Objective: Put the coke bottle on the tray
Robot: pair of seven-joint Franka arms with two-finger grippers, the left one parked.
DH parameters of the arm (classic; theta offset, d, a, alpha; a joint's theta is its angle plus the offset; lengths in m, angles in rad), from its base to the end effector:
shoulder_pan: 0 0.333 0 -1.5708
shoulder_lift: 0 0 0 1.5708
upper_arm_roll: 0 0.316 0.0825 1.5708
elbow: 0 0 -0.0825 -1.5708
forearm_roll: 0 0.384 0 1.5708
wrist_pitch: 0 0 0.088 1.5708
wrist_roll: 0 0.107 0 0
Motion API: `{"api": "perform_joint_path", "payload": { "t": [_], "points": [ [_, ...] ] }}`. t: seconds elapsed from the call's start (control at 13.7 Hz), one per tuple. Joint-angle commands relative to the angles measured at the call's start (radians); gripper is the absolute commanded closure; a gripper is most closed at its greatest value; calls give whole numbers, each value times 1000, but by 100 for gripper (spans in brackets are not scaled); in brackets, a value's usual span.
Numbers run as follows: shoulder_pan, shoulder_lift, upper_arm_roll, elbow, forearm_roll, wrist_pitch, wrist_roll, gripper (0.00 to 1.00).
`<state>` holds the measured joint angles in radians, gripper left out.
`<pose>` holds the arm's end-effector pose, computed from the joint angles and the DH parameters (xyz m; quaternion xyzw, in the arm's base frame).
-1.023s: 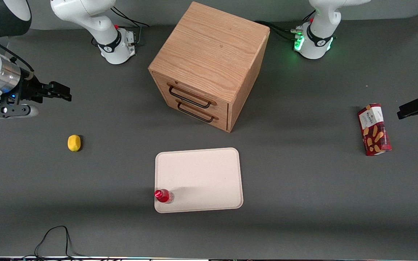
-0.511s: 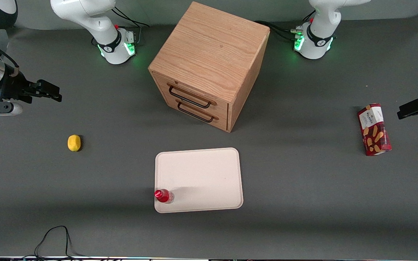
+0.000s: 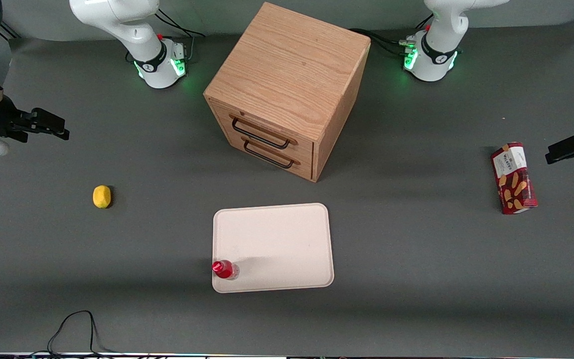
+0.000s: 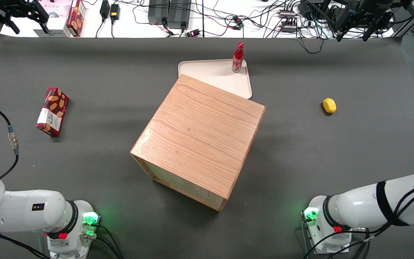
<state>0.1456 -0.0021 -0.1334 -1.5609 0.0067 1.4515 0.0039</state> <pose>0.5408 0.0073 0.6205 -0.9985 -0.0044 0.0537 0.0031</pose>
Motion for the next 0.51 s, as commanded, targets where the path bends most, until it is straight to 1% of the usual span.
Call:
{"api": "perform_joint_path", "payload": {
  "t": [0.0,0.15,0.22,0.37,0.44],
  "points": [
    [-18,36,46,54,10,-22,-12,0],
    [-21,43,52,71,15,-22,-7,0],
    [-33,43,54,71,15,-23,-7,0],
    [-72,42,84,73,15,-23,-8,0],
    [-72,42,84,71,13,-31,-8,0]
  ]
}}
